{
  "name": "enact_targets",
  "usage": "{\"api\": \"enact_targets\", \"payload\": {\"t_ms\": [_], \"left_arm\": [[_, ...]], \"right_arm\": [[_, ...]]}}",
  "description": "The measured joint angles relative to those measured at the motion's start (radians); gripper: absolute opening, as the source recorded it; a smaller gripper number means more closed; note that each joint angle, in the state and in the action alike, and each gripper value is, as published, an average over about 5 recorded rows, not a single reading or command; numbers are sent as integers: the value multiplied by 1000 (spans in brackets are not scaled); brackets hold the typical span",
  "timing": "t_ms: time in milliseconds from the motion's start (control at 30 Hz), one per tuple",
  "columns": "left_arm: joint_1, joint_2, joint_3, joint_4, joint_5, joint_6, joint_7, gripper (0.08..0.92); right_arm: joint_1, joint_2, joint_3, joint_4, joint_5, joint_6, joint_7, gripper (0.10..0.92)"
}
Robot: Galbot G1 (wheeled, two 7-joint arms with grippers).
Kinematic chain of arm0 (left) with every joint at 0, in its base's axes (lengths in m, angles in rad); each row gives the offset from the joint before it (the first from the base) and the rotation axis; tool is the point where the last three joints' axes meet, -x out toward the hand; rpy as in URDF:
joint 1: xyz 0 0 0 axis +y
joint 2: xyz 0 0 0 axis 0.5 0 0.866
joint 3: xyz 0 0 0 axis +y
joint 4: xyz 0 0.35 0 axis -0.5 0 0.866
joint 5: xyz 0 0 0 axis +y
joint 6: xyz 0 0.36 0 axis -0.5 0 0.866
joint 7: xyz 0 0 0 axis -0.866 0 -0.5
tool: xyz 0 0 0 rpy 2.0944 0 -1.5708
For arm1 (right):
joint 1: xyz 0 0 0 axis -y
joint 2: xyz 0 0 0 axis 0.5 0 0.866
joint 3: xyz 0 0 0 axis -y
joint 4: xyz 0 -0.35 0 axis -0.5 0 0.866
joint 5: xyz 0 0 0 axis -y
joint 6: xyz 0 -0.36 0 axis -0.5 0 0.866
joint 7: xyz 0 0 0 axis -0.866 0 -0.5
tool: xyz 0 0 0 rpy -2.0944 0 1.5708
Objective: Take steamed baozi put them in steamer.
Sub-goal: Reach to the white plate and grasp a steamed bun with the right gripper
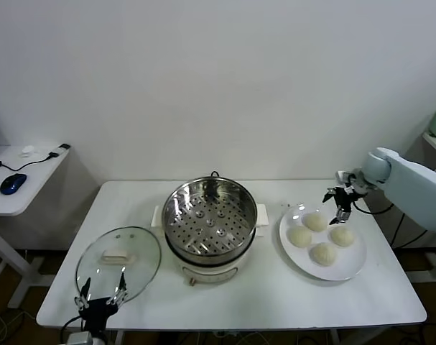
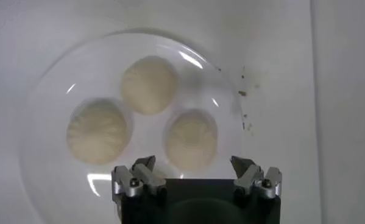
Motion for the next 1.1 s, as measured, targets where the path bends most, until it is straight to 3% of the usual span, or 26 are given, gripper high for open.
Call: {"api": "enact_targets", "payload": {"t_ms": [633,1100], "left_arm": [[-1,-3,10,11,-1,-3,-3,823],[12,-3,14,5,12,-3,-23,823]], "right_arm": [[-86,151,113,-224,-126,13,20,819],[-83,148,121,-218,-117,31,2,684]]}}
